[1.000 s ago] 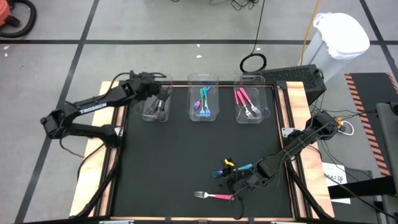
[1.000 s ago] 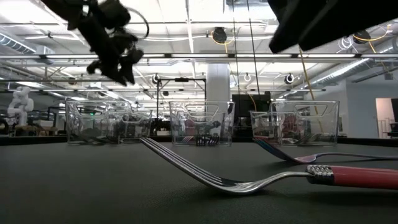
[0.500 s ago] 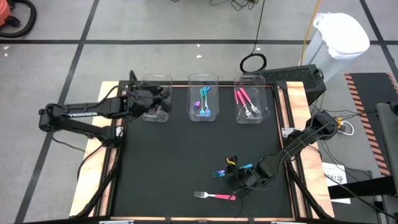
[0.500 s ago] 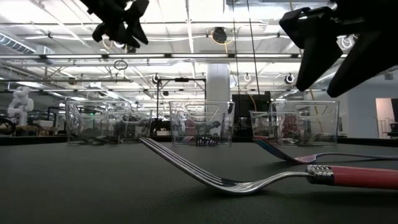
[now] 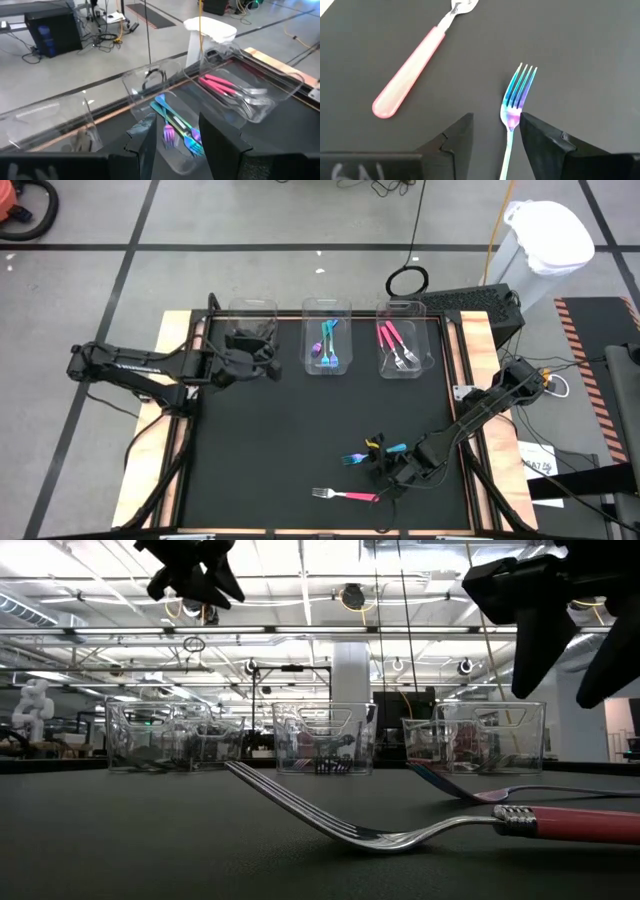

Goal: Sort silverware by color (type)
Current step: Put the blue fork into the middle transparent bin

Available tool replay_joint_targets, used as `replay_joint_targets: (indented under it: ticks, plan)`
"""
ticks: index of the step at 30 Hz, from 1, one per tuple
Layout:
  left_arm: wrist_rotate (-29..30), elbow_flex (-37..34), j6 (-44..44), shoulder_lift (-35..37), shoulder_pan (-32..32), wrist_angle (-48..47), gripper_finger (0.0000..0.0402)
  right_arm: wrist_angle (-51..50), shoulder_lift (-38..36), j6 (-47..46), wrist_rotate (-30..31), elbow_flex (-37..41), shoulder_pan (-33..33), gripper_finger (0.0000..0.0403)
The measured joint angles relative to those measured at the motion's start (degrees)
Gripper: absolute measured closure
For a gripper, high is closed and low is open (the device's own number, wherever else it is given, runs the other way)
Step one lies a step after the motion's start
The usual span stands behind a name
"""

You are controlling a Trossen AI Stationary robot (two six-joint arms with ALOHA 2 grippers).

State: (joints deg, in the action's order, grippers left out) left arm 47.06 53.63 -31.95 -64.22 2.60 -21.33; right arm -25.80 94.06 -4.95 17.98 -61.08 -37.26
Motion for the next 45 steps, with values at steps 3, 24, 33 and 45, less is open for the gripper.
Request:
replay_joint_targets:
  ticks: [3, 24, 33, 45]
  plan:
    - [0.39, 0.00, -0.81, -1.28, 1.84, 0.08, 0.0253, -0.73, 0.00, -0.46, -0.30, 0.00, -0.02, 0.0248]
    - [0.49, 0.00, -2.31, -12.31, 16.20, 3.05, 0.0253, -1.03, 0.00, -5.26, -0.22, 0.00, 0.00, 0.0248]
    - [0.49, 0.00, -2.25, -18.38, 21.29, 5.94, 0.0253, -0.60, 0.00, -6.36, -0.22, 0.00, 0.06, 0.0248]
    - [-2.98, 0.00, 0.75, -20.19, 24.07, 7.01, 0.0253, -4.96, 0.00, -6.25, -0.15, 0.00, 0.52, 0.0248]
